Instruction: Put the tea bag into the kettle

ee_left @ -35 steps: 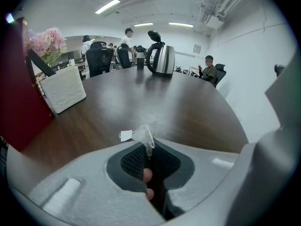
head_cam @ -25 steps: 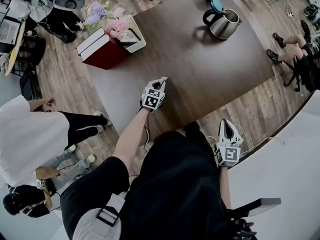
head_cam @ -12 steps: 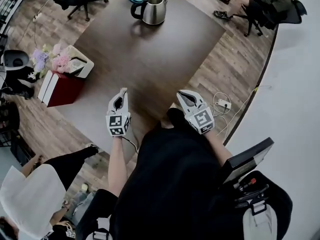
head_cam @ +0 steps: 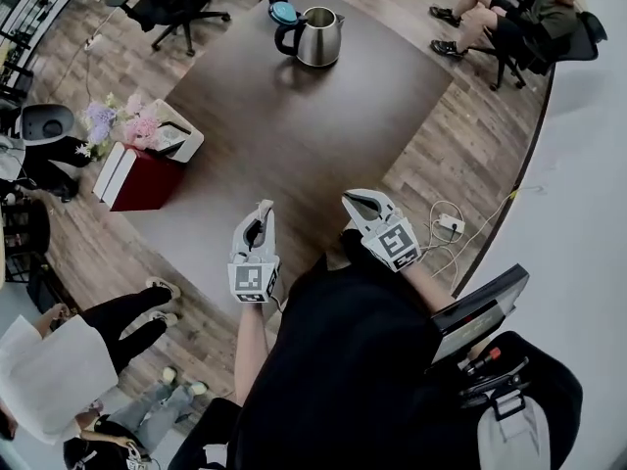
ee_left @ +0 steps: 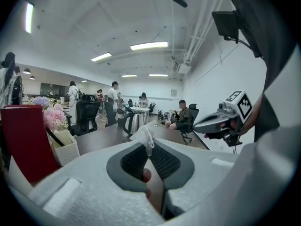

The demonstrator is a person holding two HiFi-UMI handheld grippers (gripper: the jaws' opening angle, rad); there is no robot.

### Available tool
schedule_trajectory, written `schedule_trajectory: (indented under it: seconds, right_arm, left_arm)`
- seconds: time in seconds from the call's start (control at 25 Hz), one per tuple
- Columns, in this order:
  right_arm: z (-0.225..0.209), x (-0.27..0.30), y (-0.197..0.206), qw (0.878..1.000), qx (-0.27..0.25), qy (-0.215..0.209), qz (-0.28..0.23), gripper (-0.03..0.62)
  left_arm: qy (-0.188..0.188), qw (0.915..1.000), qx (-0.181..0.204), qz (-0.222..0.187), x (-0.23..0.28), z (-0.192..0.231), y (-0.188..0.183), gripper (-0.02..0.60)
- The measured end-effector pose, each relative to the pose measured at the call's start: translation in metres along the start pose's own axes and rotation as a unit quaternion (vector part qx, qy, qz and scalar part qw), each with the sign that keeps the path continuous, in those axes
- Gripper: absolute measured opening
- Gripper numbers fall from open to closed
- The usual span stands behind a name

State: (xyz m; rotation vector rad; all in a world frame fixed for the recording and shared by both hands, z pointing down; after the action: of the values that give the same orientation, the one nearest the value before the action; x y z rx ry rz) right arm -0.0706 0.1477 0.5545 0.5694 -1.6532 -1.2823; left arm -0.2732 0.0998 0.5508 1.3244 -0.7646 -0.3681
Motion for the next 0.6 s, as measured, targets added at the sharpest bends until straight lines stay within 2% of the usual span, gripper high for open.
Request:
schedule_trajectory:
  seconds: [0.28,0.4,0.6]
  right_arm:
    - [0.028,0.024,-0.008,0.999,-0.022,-0.042,0.001,0.008]
    - [0.046,0.032,-0.010,0.999,-0.024,-0.048,-0.002,0.008]
    - [0.068,0.050,-0.021,0.996,-0.049,-0.072,-0.022,0.008]
  left_arm:
    - [0.030,0.9979,0.039,-0.042,-0.020,-0.016,-0.020,0.023]
    - [0.053,0.9964,0.046,-0.047,-0.030,-0.023,-0.018,0.023]
    - [0.064,0.9954,0.051,-0.051,-0.039,-0.020,-0.016,0.023]
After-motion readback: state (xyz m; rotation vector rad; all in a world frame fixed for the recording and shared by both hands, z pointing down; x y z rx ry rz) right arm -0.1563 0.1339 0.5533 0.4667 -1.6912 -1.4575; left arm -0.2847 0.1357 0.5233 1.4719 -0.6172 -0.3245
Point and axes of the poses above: the fingertips, and each gripper's own axes: x forward along the fingers, z to its left, y out of its underside, the point moved 4 cm from there along -x, backward along the fingers
